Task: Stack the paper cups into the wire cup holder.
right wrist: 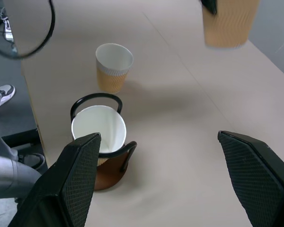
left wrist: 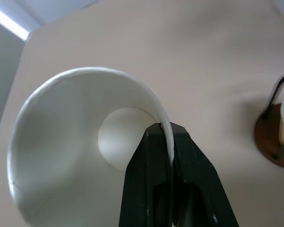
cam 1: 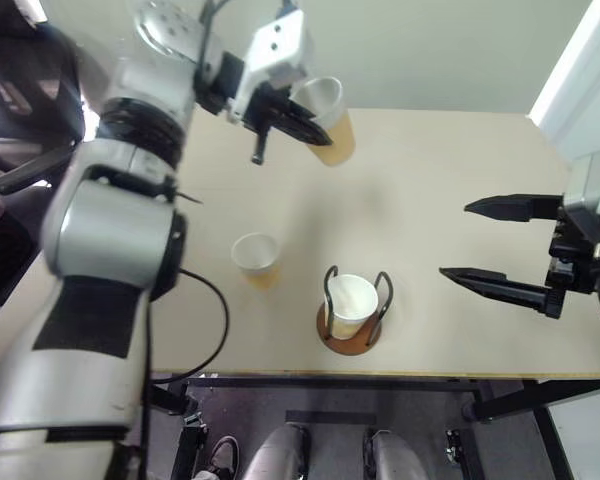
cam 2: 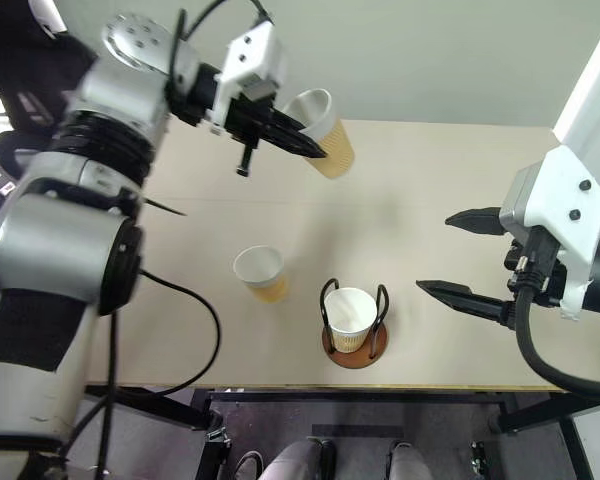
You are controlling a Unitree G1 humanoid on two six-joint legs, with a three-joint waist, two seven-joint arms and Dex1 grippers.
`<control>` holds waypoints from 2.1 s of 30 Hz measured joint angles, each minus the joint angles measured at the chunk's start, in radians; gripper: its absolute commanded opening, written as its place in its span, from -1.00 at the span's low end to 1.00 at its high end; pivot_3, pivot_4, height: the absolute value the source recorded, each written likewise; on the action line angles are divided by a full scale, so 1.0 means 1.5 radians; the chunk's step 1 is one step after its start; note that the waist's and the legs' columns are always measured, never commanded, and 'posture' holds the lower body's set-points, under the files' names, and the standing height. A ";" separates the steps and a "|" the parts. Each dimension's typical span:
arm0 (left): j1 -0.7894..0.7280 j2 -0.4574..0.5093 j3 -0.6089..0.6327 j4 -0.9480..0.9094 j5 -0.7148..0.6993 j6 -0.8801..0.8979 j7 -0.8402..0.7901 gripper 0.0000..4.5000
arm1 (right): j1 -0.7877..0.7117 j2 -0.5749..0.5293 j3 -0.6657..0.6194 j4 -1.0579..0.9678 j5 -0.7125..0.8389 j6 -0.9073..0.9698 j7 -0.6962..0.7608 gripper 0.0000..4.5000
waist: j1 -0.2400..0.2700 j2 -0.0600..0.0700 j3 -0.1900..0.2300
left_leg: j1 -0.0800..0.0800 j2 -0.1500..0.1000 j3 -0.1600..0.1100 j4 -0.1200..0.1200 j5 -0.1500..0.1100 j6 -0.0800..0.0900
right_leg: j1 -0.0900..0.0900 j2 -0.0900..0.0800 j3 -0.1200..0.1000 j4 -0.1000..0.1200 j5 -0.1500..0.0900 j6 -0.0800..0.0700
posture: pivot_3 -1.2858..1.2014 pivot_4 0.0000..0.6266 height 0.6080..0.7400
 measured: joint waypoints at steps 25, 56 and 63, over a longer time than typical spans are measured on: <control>-0.099 0.109 -0.607 -0.324 -0.506 -0.024 -0.001 -0.99 | 0.075 -0.043 -0.120 -0.065 0.205 -0.058 -0.124 0.82 | 0.005 0.008 0.002 | 0.007 -0.002 -0.003 0.008 -0.008 0.003 | 0.014 -0.002 0.001 -0.001 -0.007 0.006 | 0.03 -0.52 1.00; -0.099 0.007 -0.705 -0.286 -0.520 -0.120 -0.001 -0.99 | 0.162 -0.115 -0.257 -0.095 0.414 -0.058 -0.306 0.82 | 0.010 0.008 0.003 | 0.005 -0.002 -0.002 0.008 -0.013 0.004 | 0.014 -0.003 0.000 -0.006 -0.008 0.010 | 0.03 -0.52 1.00; -0.103 0.009 -0.737 -0.298 -0.520 -0.137 -0.001 -0.99 | 0.163 -0.118 -0.260 -0.099 0.418 -0.058 -0.314 0.82 | 0.010 0.008 0.003 | 0.005 -0.002 -0.002 0.008 -0.015 0.000 | 0.015 -0.003 0.000 -0.007 -0.008 0.010 | 0.03 -0.52 1.00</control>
